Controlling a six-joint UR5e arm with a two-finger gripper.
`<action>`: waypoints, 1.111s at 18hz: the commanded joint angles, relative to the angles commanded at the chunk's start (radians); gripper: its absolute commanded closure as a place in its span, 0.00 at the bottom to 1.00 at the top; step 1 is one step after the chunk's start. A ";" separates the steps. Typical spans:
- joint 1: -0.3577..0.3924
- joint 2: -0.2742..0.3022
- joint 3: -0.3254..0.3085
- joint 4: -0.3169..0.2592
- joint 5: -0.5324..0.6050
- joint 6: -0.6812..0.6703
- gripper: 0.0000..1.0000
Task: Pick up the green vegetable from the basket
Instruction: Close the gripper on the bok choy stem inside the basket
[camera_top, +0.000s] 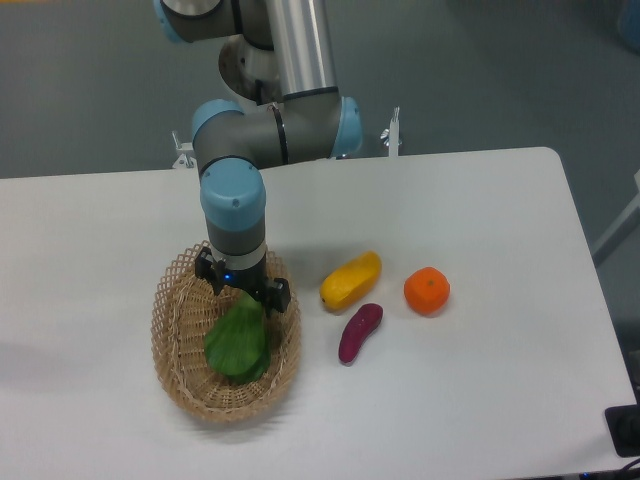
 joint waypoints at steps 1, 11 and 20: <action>0.000 -0.005 -0.002 0.002 0.000 -0.002 0.00; -0.003 -0.015 -0.003 0.021 0.020 -0.009 0.35; -0.008 -0.005 0.014 0.023 0.038 -0.011 0.67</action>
